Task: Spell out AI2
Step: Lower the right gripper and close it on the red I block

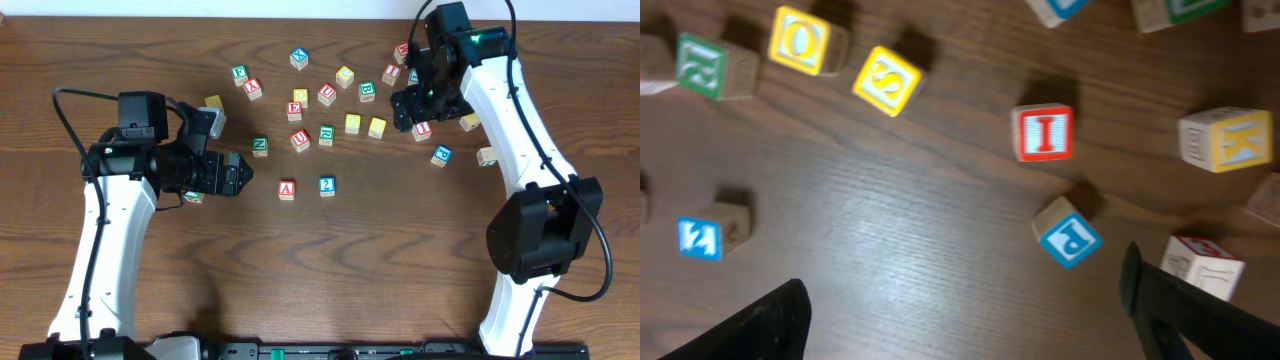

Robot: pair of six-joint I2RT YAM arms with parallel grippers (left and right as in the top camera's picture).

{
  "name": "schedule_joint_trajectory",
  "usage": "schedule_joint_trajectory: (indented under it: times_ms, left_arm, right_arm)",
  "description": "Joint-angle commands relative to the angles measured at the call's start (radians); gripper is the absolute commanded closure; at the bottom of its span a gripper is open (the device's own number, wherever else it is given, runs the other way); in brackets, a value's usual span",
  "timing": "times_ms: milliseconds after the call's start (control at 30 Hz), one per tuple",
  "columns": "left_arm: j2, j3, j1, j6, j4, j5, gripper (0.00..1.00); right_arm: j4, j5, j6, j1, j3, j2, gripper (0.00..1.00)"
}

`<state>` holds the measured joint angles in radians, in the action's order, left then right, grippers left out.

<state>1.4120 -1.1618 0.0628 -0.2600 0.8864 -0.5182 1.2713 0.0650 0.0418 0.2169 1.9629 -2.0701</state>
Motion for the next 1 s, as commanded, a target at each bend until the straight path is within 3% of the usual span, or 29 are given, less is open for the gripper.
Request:
schedule_joint_trajectory:
  times_ms: [0,467,967]
  left_arm:
    - [0.000,-0.005,0.005,-0.012,0.001,-0.013,0.06]
    - [0.000,-0.005,0.005,-0.012,0.002,-0.013,0.06]
    - [0.000,-0.005,0.005,-0.012,0.000,-0.013,0.06]
  right_arm:
    - [-0.005,-0.037,-0.027,-0.016,0.017,0.000,0.07]
    - [-0.012,-0.037,-0.045,-0.019,0.017,-0.126,0.15]
    - [-0.034,-0.082,-0.034,-0.051,0.016,-0.141,0.15]
